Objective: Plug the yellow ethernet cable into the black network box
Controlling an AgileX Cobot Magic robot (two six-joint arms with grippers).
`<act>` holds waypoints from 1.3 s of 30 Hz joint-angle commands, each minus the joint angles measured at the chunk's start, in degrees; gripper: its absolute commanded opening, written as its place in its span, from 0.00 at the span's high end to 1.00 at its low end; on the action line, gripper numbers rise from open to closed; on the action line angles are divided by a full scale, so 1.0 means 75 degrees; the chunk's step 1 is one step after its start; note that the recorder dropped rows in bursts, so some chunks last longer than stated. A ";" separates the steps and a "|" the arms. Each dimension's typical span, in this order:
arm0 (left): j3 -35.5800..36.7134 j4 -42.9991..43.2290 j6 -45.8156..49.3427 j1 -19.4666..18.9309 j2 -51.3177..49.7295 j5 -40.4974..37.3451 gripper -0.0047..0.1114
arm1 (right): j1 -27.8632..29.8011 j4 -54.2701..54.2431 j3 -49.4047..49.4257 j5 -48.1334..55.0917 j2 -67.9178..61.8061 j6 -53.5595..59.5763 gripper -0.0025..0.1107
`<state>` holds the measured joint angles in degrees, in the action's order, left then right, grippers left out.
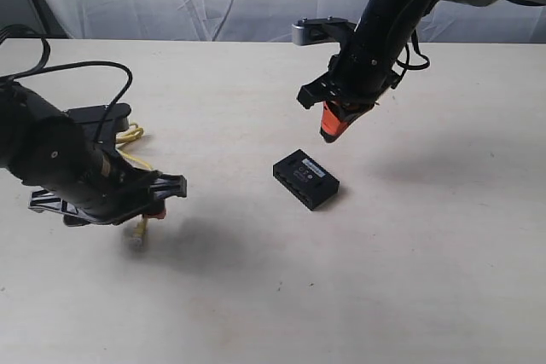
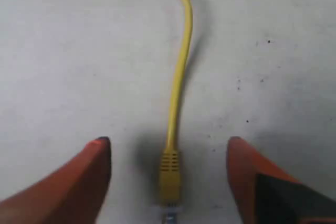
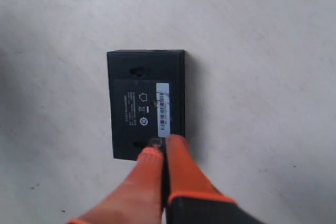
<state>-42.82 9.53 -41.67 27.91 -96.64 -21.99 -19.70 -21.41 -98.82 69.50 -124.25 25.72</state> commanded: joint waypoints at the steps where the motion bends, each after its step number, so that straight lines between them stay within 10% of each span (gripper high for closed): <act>1: -0.0301 0.0644 0.1788 0.0043 0.0365 -0.0376 0.32 | 0.0035 -0.0011 -0.0045 0.0062 0.0116 0.0006 0.99; 4: -0.0886 0.1417 0.7040 0.0043 0.0988 -0.1939 0.49 | 0.0035 -0.0158 -0.0045 0.0062 0.0116 0.0084 0.99; 12: -0.0974 -0.1186 1.9258 0.0043 0.0992 -0.2006 0.50 | 0.0035 -0.0158 -0.0045 0.0062 0.0116 0.0084 0.99; 39: -0.0974 -0.1054 2.1810 0.0030 -0.0857 -0.1554 0.53 | 0.0035 -0.0360 -0.0045 0.0062 0.0116 0.0239 0.99</act>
<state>-50.10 0.87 120.52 27.91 -101.85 -33.46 -19.70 -23.84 -98.82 69.50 -124.25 27.02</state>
